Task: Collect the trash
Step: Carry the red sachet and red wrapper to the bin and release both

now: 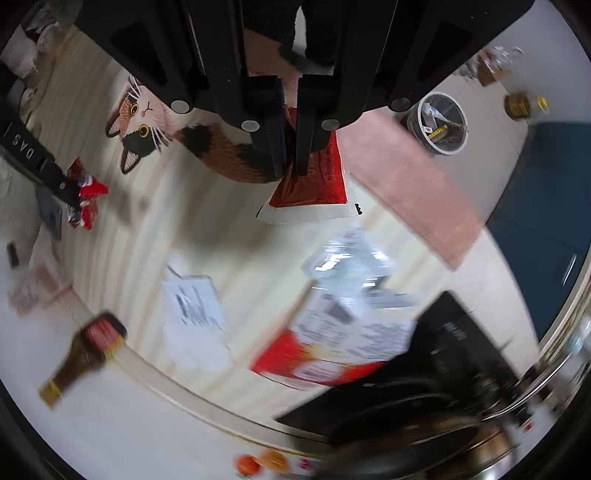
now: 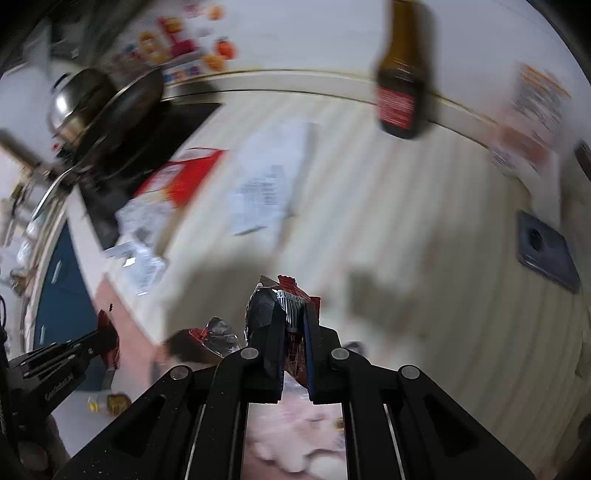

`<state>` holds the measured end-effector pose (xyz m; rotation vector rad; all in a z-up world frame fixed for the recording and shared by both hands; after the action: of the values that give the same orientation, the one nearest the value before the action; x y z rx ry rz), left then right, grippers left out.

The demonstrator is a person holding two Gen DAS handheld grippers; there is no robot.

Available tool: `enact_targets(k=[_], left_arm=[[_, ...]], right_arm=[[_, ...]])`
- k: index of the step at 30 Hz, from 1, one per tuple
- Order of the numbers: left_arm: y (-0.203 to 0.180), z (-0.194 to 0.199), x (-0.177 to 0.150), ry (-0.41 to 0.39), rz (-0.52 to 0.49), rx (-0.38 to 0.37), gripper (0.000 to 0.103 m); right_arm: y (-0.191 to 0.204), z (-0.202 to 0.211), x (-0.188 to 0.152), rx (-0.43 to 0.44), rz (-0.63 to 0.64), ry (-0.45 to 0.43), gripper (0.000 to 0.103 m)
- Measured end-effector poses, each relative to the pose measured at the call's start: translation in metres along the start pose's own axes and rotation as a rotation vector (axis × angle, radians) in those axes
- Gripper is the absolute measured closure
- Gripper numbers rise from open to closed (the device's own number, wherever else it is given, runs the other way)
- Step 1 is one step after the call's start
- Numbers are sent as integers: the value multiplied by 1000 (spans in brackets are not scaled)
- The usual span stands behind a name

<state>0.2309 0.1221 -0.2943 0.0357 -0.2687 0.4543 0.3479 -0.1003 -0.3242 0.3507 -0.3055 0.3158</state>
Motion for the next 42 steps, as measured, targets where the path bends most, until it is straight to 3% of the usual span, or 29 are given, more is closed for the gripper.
enact_targets(k=[5,9,16,20,23,26,30,36,39,42], left_arm=[[78,22,-11,-45,138,12,101],[157,33,-41,-49,281,44,101],[298,9,-119,19,543,77,101],[377,-43,-177,78,685,75,101],[432,-104,-219,119,772,72,101],[479,-175,-256,150,842,83,101],[528,-284,-305,207,963,21,101],[562,-409,-354,298,1009,-8,100],[567,-437,-364,311,1018,-34,98],[571,-446,-365,301,1024,-23,95]], right_arm=[[78,-3,1,77,111,12,95],[163,-20,-13,160,221,58,95],[313,-86,-87,273,441,221,95],[387,-152,-143,301,551,294,96],[435,-230,-195,313,578,363,96],[464,-317,-247,320,568,443,97],[483,-439,-315,313,565,513,97],[482,-586,-389,276,544,628,97],[483,-627,-410,258,587,664,96],[485,-657,-424,219,625,695,88]])
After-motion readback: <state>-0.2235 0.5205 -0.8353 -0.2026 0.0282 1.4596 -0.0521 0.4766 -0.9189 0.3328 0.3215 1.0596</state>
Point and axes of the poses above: each gripper's, at about its wrist camera, not at the fingertips, and z roughly against the way its jaws point, y to its left, x to its top, the point moved 2 cm from there along -z, roughly the way its jaws point, and after that the axes turned 3 degrees about x, right-handed, at the moved point
